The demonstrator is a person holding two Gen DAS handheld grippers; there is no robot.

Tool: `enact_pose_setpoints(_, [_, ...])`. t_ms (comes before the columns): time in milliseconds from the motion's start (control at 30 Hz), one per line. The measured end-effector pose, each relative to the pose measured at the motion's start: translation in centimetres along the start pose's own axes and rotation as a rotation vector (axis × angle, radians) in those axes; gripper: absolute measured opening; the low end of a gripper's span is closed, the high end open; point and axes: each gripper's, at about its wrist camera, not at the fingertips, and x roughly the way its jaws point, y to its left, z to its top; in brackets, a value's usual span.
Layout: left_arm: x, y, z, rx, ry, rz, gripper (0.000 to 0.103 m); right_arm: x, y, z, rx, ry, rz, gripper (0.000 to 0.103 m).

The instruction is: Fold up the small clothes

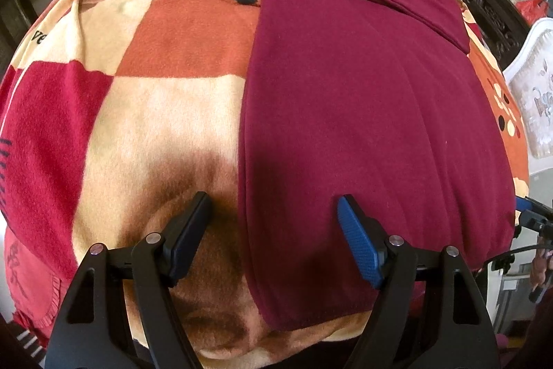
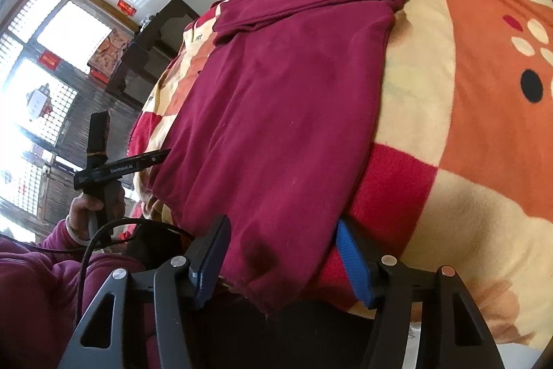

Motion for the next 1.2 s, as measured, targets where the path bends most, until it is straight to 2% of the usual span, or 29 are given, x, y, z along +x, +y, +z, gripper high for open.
enact_pose_setpoints(200, [0.0,0.2,-0.2,-0.018,-0.002,-0.015,0.077,0.6,-0.6,0.1,0.012,-0.013,0.059,0.059])
enact_pose_setpoints(233, [0.0,0.1,-0.2,-0.020,0.001,-0.014,0.080,0.7,-0.7,0.2,0.019,-0.024,0.070,0.056])
enact_pose_setpoints(300, [0.1,0.0,-0.1,-0.017,0.010,-0.012,0.082,1.0,-0.9,0.2,0.028,-0.037,0.084,0.041])
enact_pose_setpoints(600, [0.3,-0.9,-0.1,0.034,0.002,-0.014,0.081,2.5,0.1,0.1,-0.023,-0.006,0.113,0.021])
enact_pose_setpoints(633, [0.2,-1.0,-0.1,0.041,-0.005,-0.020,0.068,2.7,0.1,0.1,-0.020,-0.008,0.117,0.020])
enact_pose_setpoints(667, [0.1,-1.1,0.0,0.051,-0.017,-0.026,0.041,2.8,0.1,0.3,-0.016,-0.015,0.128,0.017])
enact_pose_setpoints(733, [-0.1,-0.9,0.4,0.039,-0.005,-0.055,0.015,2.7,0.3,1.1,-0.018,-0.028,0.141,0.014])
enact_pose_setpoints(767, [-0.1,-0.6,0.6,0.019,0.001,-0.083,0.009,2.5,0.4,1.5,-0.022,-0.041,0.146,0.013])
enact_pose_setpoints(833, [-0.3,0.2,1.6,-0.027,0.006,-0.148,0.008,2.2,0.7,2.7,-0.032,-0.065,0.166,0.013])
enact_pose_setpoints(900, [-0.8,0.7,2.9,-0.054,-0.010,-0.183,0.008,1.7,1.2,4.2,-0.051,-0.095,0.180,0.012])
enact_pose_setpoints(1067, [-2.8,0.9,7.2,-0.090,-0.107,-0.270,0.007,-0.1,1.4,9.5,-0.079,-0.229,0.194,0.012])
enact_pose_setpoints(1200, [-3.2,0.6,12.5,-0.088,-0.196,-0.291,0.007,-0.6,0.8,15.1,-0.104,-0.321,0.123,0.011])
